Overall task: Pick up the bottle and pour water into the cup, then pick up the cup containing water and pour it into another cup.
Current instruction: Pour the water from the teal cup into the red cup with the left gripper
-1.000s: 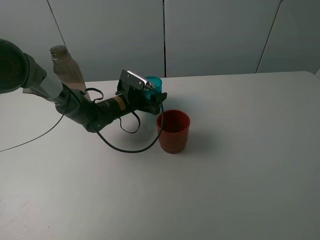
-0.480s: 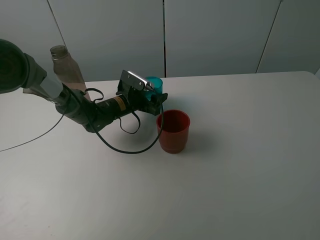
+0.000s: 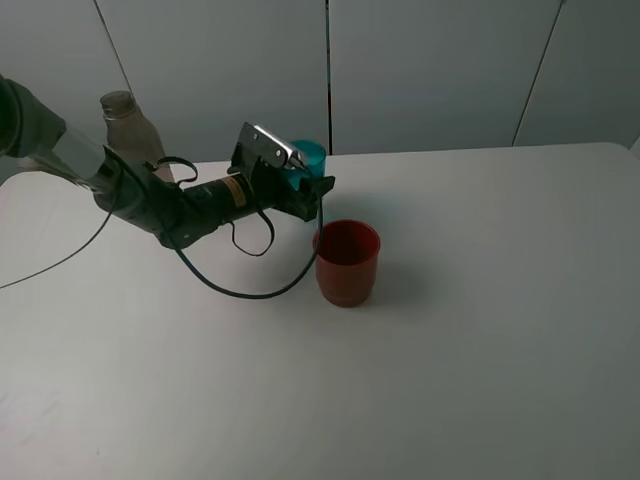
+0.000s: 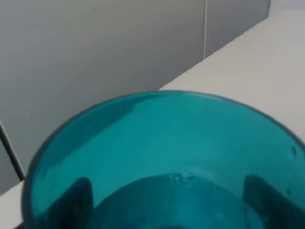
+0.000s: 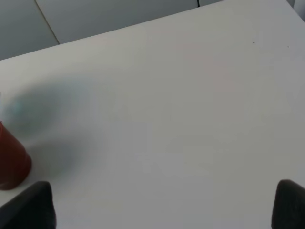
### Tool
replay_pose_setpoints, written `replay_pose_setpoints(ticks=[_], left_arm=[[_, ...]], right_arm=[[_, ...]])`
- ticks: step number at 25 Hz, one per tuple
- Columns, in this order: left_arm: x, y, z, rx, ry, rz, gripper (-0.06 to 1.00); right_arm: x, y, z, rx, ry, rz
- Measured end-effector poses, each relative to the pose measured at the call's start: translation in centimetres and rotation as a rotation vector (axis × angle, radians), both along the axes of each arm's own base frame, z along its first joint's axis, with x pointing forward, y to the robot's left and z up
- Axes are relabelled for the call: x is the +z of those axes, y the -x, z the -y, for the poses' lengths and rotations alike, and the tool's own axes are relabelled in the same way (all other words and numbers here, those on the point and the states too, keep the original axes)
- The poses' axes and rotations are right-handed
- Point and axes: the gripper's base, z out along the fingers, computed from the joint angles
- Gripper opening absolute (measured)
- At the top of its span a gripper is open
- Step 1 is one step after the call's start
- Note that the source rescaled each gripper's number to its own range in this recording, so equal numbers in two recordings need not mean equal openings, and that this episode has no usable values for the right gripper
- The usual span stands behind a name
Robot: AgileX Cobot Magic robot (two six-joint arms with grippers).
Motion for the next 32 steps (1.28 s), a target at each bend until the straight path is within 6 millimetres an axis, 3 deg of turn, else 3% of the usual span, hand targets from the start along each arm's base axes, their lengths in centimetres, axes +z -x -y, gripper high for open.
replay_pose_setpoints(ticks=[14,32], left_arm=[[5.8,3.5,-1.5,-0.216,-0.25,0.082,0.09],[7.9,4.5,-1.9,-0.37,-0.546,0.245,0.09]], right_arm=[[0.0,0.0,0.0,0.0,0.0,0.0],[0.0,0.0,0.0,0.0,0.0,0.0]])
